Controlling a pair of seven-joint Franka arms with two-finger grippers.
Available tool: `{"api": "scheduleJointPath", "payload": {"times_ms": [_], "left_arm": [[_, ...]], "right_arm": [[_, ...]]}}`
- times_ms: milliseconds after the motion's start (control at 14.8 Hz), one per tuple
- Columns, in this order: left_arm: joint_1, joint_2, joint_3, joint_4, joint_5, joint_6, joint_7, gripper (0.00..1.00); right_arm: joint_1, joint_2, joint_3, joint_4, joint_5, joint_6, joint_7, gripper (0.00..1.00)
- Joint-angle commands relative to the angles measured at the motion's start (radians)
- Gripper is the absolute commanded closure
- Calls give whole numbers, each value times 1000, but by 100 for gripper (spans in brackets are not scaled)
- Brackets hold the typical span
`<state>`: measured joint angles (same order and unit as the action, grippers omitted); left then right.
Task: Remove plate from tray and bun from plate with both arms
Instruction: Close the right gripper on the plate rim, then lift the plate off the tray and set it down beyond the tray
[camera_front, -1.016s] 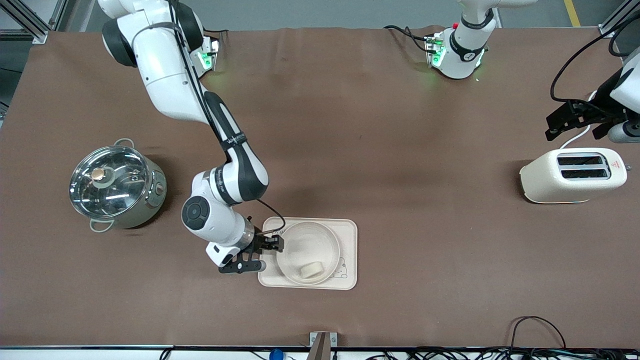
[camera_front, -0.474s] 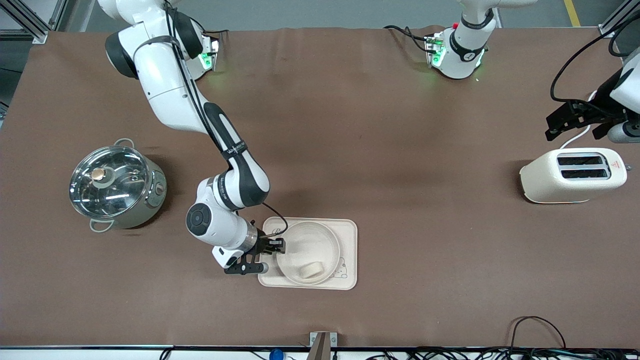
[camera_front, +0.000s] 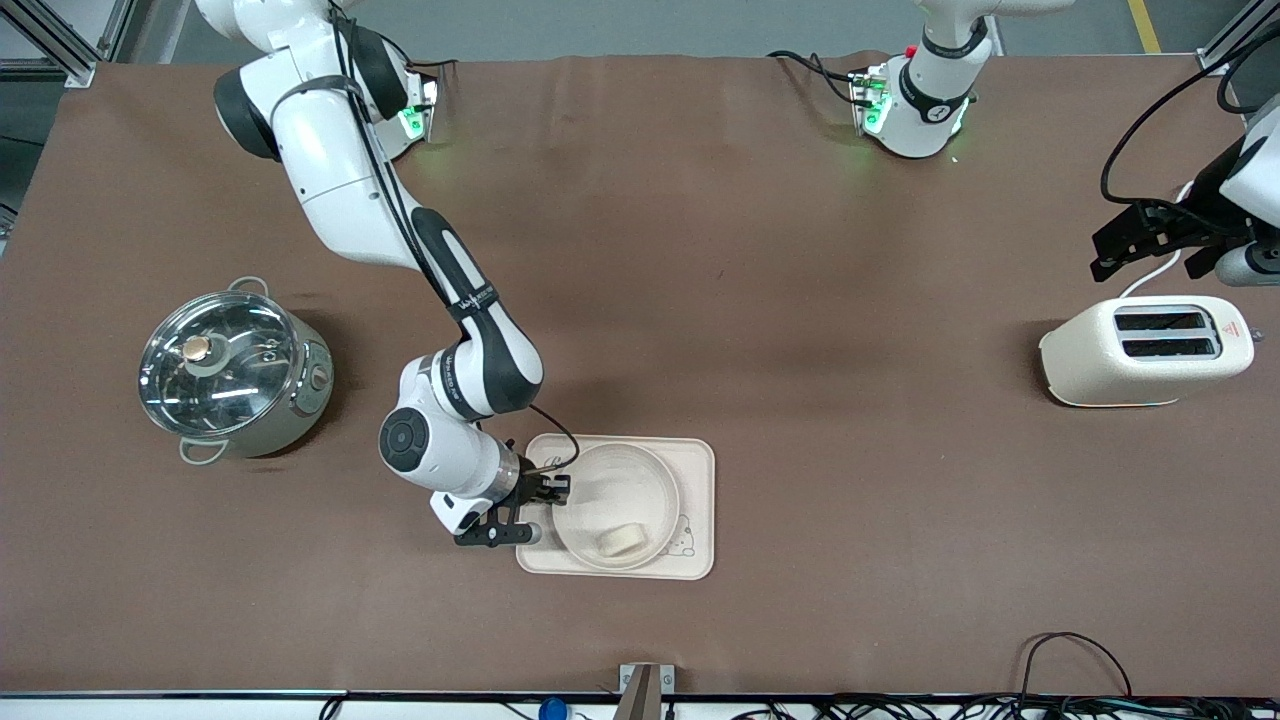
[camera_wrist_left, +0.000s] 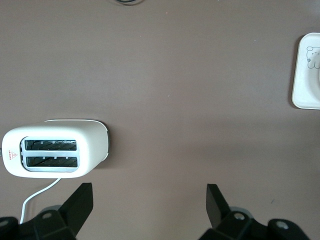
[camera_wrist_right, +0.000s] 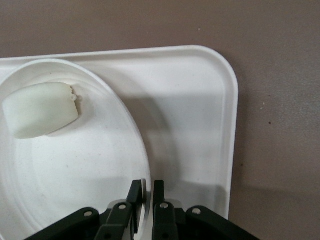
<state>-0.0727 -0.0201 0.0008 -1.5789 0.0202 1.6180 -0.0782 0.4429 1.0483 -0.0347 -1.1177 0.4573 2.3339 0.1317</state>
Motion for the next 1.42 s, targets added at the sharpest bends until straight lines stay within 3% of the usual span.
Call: {"api": "scheduleJointPath", "payload": {"times_ms": [0, 406, 812, 948, 1151, 1354], "left_arm": [[-1, -7, -1, 0, 6, 3, 11, 0], [-2, -7, -4, 0, 7, 2, 9, 0], [2, -7, -2, 0, 4, 2, 12, 0], [1, -6, -2, 0, 6, 2, 11, 0], [-4, -7, -2, 0, 6, 2, 11, 0], [-4, -7, -2, 0, 6, -6, 11, 0]], "right_arm": [[-9, 12, 9, 24, 17, -7, -3, 95], [7, -69, 9, -31, 9, -28, 8, 99], [59, -339, 12, -382, 12, -1, -4, 100], [83, -446, 22, -546, 14, 62, -4, 100], [106, -574, 56, -759, 14, 154, -6, 100], [106, -634, 116, -917, 14, 261, -4, 100]]}}
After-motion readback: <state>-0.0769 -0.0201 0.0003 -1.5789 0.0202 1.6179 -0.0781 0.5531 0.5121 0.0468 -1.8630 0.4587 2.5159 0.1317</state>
